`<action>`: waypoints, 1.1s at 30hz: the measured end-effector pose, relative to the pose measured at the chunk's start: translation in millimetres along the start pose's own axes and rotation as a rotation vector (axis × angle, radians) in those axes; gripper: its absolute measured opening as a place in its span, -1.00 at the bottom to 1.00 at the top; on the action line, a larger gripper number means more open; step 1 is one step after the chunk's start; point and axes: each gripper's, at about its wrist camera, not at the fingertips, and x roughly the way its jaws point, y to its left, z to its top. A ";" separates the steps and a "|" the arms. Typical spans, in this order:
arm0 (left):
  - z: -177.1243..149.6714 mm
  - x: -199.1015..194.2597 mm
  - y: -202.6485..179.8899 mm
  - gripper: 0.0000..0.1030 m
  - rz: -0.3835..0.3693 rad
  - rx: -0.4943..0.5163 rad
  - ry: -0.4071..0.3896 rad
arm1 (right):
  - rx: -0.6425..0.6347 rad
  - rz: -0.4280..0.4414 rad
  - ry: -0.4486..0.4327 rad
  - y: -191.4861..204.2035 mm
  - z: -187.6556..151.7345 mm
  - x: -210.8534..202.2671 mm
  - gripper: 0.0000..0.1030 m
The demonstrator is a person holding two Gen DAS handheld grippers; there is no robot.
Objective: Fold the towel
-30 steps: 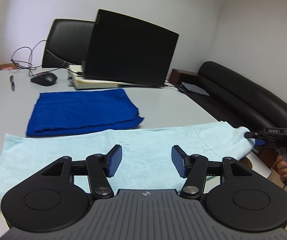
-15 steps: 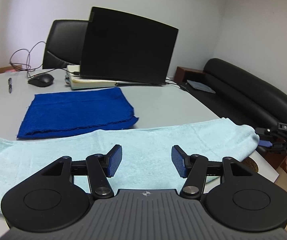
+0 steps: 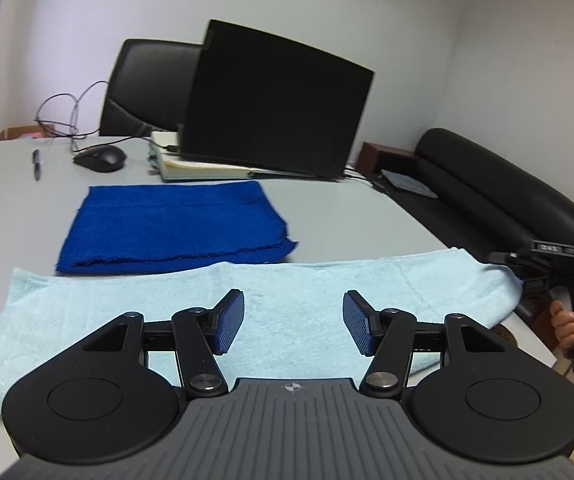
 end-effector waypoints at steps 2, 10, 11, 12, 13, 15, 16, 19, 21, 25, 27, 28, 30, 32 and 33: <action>1.5 5.3 -15.8 0.13 -0.038 0.030 0.006 | -0.016 0.005 0.020 0.7 5.8 5.5 0.11; -0.3 46.7 -115.9 0.13 -0.160 0.198 0.040 | -0.101 -0.005 0.061 4.7 20.7 13.2 0.11; -1.4 53.1 -131.6 0.13 -0.158 0.228 0.039 | -0.116 -0.011 0.058 5.5 20.7 10.5 0.11; -2.7 60.0 -149.1 0.13 -0.153 0.262 0.035 | -0.131 -0.019 0.051 6.0 20.3 6.4 0.11; -4.6 66.3 -166.3 0.13 -0.143 0.296 0.029 | -0.147 -0.030 0.043 6.3 19.8 1.6 0.11; -7.3 77.9 -192.8 0.13 -0.123 0.352 0.025 | -0.173 -0.055 0.026 5.1 18.5 -9.1 0.10; -8.8 82.7 -204.5 0.13 -0.117 0.377 0.026 | -0.186 -0.073 0.014 2.9 17.5 -16.5 0.10; -15.1 98.3 -243.4 0.13 -0.081 0.468 0.033 | -0.220 -0.123 -0.022 -5.0 14.5 -37.5 0.10; -20.5 109.7 -267.6 0.13 -0.027 0.542 0.033 | -0.225 -0.137 -0.045 -13.0 10.0 -51.6 0.10; -19.5 127.9 -285.1 0.13 0.003 0.588 0.047 | -0.123 -0.079 -0.091 -41.2 -9.1 -76.7 0.10; -8.8 139.9 -283.3 0.13 0.007 0.564 0.076 | -0.073 -0.041 -0.111 -50.8 -20.0 -84.1 0.11; -2.3 145.7 -281.5 0.13 0.011 0.548 0.090 | -0.050 -0.024 -0.121 -55.0 -25.4 -87.4 0.11; 15.6 160.8 -276.6 0.13 0.032 0.515 0.133 | -0.011 0.010 -0.142 -60.0 -38.8 -91.5 0.11; 33.9 178.0 -271.5 0.13 0.057 0.487 0.192 | 0.004 0.038 -0.150 -58.7 -47.5 -91.2 0.11; 45.1 189.5 -267.3 0.13 0.063 0.461 0.237 | 0.010 0.060 -0.152 -56.9 -52.6 -90.0 0.11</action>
